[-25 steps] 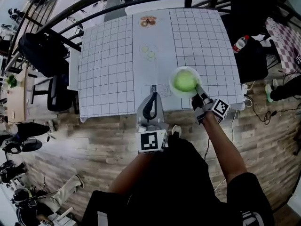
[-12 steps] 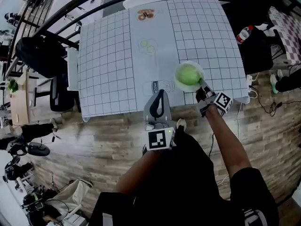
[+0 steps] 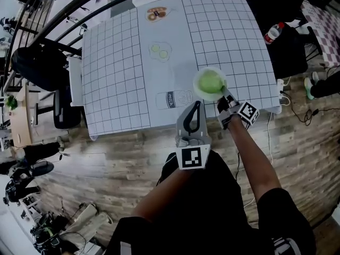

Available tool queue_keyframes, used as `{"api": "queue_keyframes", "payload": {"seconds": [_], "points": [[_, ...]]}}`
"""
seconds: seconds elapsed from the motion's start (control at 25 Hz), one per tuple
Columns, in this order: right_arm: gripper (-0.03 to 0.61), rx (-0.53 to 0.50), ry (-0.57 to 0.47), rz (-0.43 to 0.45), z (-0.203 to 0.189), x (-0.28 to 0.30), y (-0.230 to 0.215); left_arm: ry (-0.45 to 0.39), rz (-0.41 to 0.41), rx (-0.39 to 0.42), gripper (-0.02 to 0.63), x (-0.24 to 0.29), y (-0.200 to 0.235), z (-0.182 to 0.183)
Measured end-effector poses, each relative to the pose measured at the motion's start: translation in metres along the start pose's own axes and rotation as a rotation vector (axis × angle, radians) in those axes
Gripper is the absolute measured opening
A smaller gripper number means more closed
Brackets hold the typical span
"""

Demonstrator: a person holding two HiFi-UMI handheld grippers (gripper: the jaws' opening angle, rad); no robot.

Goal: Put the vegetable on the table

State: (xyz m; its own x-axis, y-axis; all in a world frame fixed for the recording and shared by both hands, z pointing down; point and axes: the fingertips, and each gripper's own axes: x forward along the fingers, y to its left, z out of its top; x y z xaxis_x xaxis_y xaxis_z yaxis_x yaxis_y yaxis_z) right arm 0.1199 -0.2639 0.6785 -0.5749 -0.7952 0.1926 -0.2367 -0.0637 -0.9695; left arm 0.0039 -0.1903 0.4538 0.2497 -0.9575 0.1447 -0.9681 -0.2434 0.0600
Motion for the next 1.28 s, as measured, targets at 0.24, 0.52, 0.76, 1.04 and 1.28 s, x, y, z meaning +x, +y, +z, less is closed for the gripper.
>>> {"api": "queue_keyframes", "payload": {"seconds": [0.24,0.52,0.76,1.04,1.28], "points": [[0.009,-0.026,0.003,-0.032,0.003,0.002,-0.012,0.021,-0.020,0.007,0.009,0.007,-0.022,-0.021],[0.010,-0.007,-0.011,-0.048,0.002,0.009,-0.023,0.043,-0.030,0.014,0.009,0.014,-0.034,-0.033],[0.012,-0.034,-0.007,-0.057,0.005,0.011,-0.035,0.057,-0.019,0.023,0.009,0.008,-0.024,-0.038],[0.017,-0.016,-0.035,-0.101,0.008,0.013,-0.050,0.049,-0.021,0.008,0.009,-0.002,-0.013,-0.034],[0.015,-0.006,-0.047,-0.132,0.010,0.015,-0.063,0.052,-0.057,0.005,0.009,-0.004,-0.017,-0.037]]}}
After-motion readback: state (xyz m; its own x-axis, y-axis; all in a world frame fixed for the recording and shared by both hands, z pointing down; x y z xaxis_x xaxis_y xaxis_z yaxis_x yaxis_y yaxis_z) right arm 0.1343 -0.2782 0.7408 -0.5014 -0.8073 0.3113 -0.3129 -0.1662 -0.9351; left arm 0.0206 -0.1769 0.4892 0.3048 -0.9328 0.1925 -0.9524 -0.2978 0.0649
